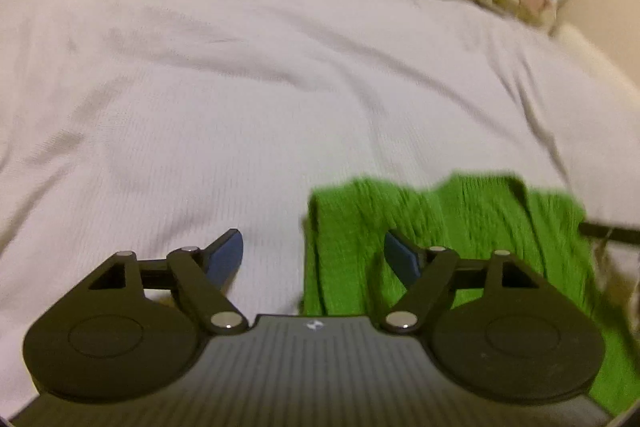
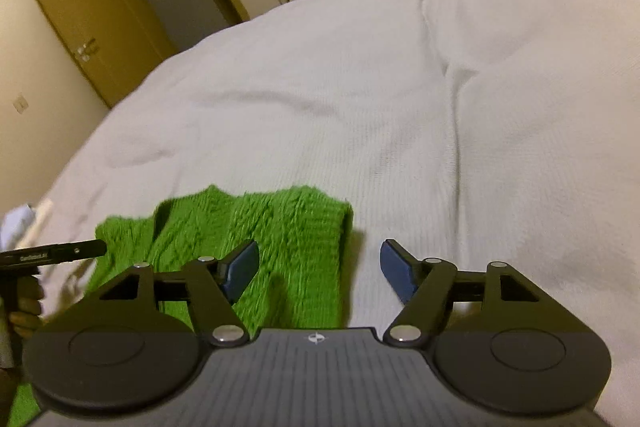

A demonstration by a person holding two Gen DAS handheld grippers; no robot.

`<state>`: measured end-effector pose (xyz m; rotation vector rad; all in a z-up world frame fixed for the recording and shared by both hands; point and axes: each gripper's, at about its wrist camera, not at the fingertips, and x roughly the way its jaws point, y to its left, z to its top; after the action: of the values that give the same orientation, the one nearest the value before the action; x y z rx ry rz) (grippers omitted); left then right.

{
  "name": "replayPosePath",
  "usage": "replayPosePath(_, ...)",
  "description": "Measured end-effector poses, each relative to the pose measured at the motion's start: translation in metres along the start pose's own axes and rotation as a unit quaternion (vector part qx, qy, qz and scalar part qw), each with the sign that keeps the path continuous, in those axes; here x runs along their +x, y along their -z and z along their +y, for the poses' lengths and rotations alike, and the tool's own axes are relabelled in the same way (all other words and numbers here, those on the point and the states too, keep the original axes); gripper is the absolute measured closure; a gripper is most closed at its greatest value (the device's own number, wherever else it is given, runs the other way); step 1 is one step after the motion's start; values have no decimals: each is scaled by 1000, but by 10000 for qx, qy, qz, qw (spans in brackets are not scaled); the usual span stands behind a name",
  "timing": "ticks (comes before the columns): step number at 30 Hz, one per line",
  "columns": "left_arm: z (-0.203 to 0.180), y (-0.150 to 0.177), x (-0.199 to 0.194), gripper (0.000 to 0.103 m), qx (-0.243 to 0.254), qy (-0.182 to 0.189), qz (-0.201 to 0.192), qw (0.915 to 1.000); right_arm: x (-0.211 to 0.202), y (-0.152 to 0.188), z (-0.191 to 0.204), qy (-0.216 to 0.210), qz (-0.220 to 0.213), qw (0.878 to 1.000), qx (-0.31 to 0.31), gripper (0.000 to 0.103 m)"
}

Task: Fold clothes
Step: 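Grasp the vest hem with the left gripper while the right gripper grasps the hem, then lift the hem with both grippers and fold it over toward the collar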

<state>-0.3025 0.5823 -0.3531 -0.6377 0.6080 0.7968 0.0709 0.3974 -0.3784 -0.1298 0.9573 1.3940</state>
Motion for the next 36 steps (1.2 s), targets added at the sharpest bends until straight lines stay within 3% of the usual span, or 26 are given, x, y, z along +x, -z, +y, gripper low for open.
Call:
replayPosePath(5, 7, -11, 22, 29, -61, 495, 121, 9987, 26, -13, -14, -277, 60, 9993, 233, 33)
replayPosePath(6, 7, -12, 24, 46, -47, 641, 124, 9979, 29, -14, -14, -333, 69, 9991, 245, 52)
replayPosePath(7, 6, -12, 24, 81, -26, 778, 148, 9969, 30, -14, -14, -382, 78, 9989, 257, 66)
replayPosePath(8, 4, -13, 25, 93, -32, 792, 195, 9967, 29, -14, -14, -415, 88, 9987, 271, 91)
replayPosePath(9, 1, -13, 20, 95, 48, 795, 135, 9967, 27, -14, -13, -431, 81, 9987, 273, 93)
replayPosePath(13, -15, -7, -32, 96, 636, 1013, -535, 9914, -15, -10, 3, -485, -426, 9979, 57, 94)
replayPosePath(19, -20, 22, -151, 96, 631, 1600, -1135, 9786, -139, 28, 40, -825, -1258, 9875, -466, 94)
replayPosePath(23, -27, 95, -238, 93, 719, 1777, -1288, 9730, -232, 102, 68, -835, -1486, 9805, -980, 93)
replayPosePath(25, -32, 140, -267, 88, 755, 1711, -1193, 9751, -261, 145, 81, -623, -1223, 9835, -1179, 86)
replayPosePath(27, -41, 192, -286, 85, 931, 1376, -879, 9822, -278, 197, 89, -61, -733, 9899, -1210, 68)
replayPosePath(31, -61, 284, -301, 81, 1311, 530, -207, 9897, -294, 283, 97, 763, 88, 9922, -982, 65)
replayPosePath(33, -74, 308, -305, 76, 1643, 174, -86, 9862, -300, 298, 97, 902, 149, 9912, -959, 63)
replayPosePath(36, -103, 317, -309, 68, 2533, -285, -273, 9666, -307, 307, 107, 1090, 92, 9874, -1147, 52)
